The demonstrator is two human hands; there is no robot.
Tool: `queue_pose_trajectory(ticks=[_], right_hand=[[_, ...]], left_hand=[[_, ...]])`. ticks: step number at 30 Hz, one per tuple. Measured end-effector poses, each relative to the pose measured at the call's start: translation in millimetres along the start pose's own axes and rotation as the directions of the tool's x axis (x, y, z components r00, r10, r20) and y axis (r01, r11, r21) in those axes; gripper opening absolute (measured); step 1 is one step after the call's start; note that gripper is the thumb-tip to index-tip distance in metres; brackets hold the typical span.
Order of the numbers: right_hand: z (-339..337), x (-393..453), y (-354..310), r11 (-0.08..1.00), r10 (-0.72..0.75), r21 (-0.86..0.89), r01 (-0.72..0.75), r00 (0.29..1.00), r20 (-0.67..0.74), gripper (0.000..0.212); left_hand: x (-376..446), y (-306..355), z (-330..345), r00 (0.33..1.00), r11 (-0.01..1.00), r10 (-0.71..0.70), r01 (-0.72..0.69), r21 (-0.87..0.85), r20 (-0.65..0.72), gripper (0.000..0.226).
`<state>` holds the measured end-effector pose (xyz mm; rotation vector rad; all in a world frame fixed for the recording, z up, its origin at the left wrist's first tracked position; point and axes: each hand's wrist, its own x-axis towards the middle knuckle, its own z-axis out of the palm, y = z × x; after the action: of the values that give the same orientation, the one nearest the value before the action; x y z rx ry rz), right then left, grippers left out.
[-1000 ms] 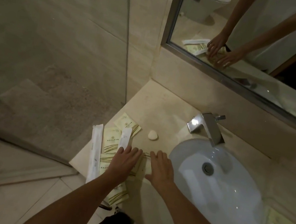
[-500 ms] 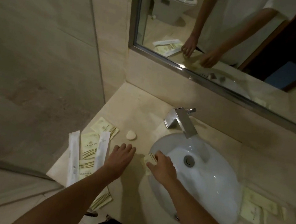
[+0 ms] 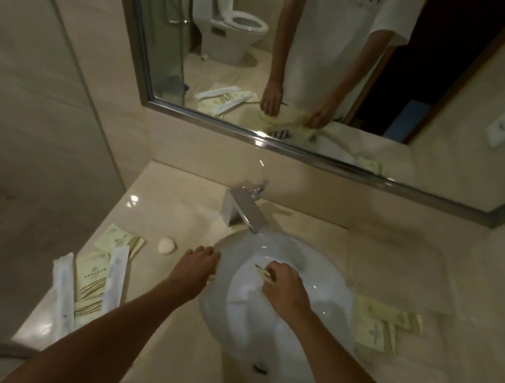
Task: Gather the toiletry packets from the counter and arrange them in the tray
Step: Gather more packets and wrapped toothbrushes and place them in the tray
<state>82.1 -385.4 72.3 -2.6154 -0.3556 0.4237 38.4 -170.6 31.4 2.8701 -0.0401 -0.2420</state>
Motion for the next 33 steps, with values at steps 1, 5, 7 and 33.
queue_pose_trajectory(ticks=[1,5,7,33], right_hand=[[-6.8,-3.5,10.9,1.0,-0.003,-0.001,0.003,1.0,-0.009,0.01],[-29.8,-15.8,56.4,0.999,-0.007,-0.039,0.003,0.995,-0.096,0.013],[-37.3,-21.9,81.2,0.994,-0.029,-0.112,0.016,0.992,-0.119,0.018],[-98.1,-91.8,342.5,0.911,-0.108,-0.399,-0.107,0.871,-0.479,0.02]], left_hand=[[4.7,11.2,-1.1,1.0,0.998,0.008,-0.008,-0.056,-0.003,0.026],[22.1,57.3,-3.3,0.998,0.97,0.065,-0.065,-0.234,-0.007,0.007],[28.0,80.8,-3.1,0.998,0.953,0.068,-0.063,-0.297,0.006,0.013],[96.9,297.8,23.2,0.978,0.736,-0.125,0.204,-0.645,0.167,0.024]])
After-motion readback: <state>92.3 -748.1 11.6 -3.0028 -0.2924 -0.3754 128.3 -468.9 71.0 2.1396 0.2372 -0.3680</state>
